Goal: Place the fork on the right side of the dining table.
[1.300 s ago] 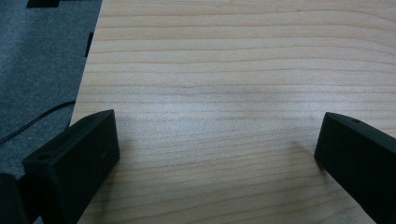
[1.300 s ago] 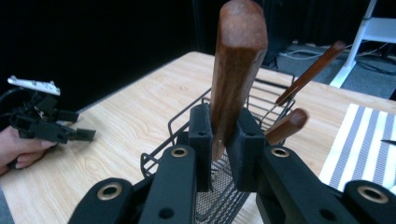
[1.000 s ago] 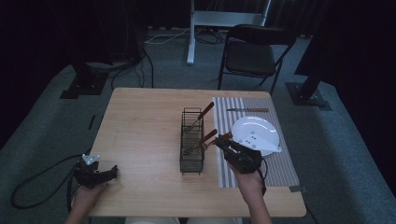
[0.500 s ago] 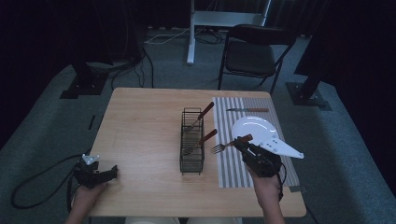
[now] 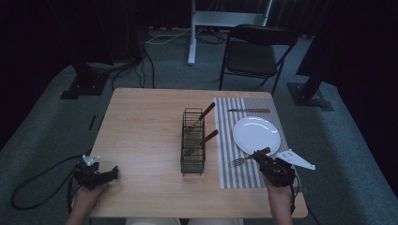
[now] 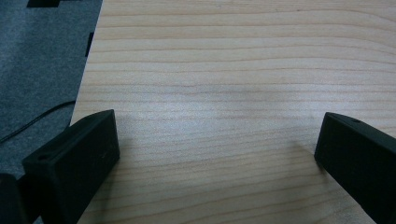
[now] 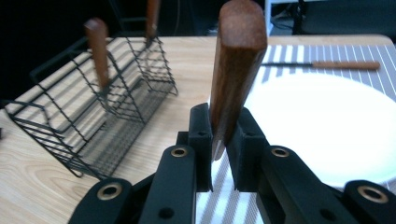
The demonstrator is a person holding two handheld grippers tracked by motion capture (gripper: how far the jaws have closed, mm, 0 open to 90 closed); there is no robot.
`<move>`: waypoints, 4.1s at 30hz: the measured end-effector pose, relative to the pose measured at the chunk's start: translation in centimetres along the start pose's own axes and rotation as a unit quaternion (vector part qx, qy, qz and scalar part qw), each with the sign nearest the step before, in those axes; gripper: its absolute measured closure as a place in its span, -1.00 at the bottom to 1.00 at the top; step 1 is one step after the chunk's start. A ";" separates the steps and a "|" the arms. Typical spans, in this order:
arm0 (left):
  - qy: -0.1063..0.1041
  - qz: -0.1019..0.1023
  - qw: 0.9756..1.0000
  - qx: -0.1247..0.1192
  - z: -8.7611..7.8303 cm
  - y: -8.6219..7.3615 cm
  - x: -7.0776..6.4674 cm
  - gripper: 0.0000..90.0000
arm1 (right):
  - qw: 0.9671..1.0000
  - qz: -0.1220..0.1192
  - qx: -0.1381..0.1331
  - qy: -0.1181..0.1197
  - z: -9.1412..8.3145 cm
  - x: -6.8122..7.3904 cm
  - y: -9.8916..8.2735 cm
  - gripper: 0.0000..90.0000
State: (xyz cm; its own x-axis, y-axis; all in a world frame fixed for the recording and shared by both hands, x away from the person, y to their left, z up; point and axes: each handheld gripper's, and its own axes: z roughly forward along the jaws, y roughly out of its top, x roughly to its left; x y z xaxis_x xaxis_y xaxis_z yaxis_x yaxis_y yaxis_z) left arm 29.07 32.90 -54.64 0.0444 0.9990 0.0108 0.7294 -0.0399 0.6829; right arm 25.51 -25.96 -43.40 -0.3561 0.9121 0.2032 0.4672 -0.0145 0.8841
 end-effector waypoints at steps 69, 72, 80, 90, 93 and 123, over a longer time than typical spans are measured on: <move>0.001 -0.001 1.000 0.000 0.0 0.0 0.0 -0.99 | 0.989 0.128 0.070 -0.026 1.7 -9.1 -6.9 0.58; 0.001 -0.001 1.000 0.000 0.0 0.0 0.0 -0.99 | 0.988 0.129 0.079 -0.028 1.8 -9.5 -7.1 0.56; 0.001 -0.001 1.000 0.000 0.0 0.0 0.0 -0.99 | 0.986 0.136 0.086 -0.042 1.8 -10.7 -7.6 0.54; 0.001 -0.001 1.000 0.000 0.0 0.0 0.0 -0.99 | 0.987 0.108 0.097 -0.070 2.2 -10.3 -8.1 -0.10; 0.001 -0.001 1.000 0.000 0.0 0.0 0.0 -0.99 | 0.987 0.088 0.100 -0.094 2.5 -9.9 -8.4 -0.39; 0.001 -0.001 1.000 0.000 0.0 0.0 0.0 -0.99 | 0.978 0.049 0.116 -0.168 1.0 -9.6 -10.5 -0.74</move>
State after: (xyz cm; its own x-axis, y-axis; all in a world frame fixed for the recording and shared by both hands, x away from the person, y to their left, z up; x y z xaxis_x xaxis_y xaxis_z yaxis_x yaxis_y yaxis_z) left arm 29.00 32.87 -54.64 0.0411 0.9991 0.0113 0.7302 -0.0378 0.6822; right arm 24.83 -34.17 -55.06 -0.0319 0.9947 0.0977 0.6700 -0.0512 0.7406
